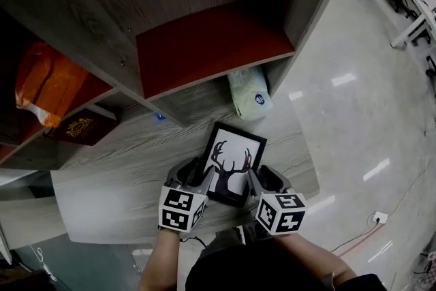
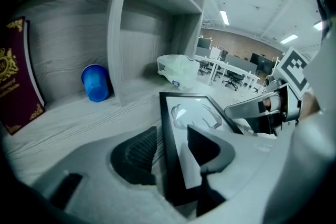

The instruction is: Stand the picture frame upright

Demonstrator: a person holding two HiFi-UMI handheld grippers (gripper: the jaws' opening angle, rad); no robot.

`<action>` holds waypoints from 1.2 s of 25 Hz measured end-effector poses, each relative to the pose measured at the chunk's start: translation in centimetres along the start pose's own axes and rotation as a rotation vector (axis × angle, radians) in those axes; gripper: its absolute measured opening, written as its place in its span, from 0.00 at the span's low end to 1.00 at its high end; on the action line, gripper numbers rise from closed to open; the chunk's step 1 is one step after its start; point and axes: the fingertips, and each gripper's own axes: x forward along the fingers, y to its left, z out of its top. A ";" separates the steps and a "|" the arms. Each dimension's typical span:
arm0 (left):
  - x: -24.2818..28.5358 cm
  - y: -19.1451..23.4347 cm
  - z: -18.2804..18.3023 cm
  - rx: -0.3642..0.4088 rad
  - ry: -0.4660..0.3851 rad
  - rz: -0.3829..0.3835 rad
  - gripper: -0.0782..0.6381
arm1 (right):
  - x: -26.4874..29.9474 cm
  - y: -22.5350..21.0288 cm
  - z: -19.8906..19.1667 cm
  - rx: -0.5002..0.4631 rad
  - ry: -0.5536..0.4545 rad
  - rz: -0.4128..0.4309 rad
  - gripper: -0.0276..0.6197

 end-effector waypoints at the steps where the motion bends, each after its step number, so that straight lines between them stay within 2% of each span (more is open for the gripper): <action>1: 0.2 0.1 0.0 -0.005 0.002 -0.004 0.36 | 0.1 0.0 0.1 0.003 0.002 -0.002 0.25; 12: 1.3 0.3 -0.3 -0.030 0.043 -0.038 0.38 | 1.1 -0.3 -0.2 0.034 0.075 -0.054 0.31; 19: 1.9 -0.5 -0.1 -0.003 0.051 -0.061 0.33 | 1.4 -0.1 -0.2 0.045 0.064 -0.087 0.33; 25: 2.1 -0.8 -0.1 -0.033 0.056 -0.044 0.32 | 1.4 -0.2 -0.1 0.078 0.034 -0.111 0.32; 30: 2.1 -0.9 -0.1 -0.046 0.064 0.004 0.32 | 1.2 -0.5 -0.1 0.085 0.017 -0.136 0.29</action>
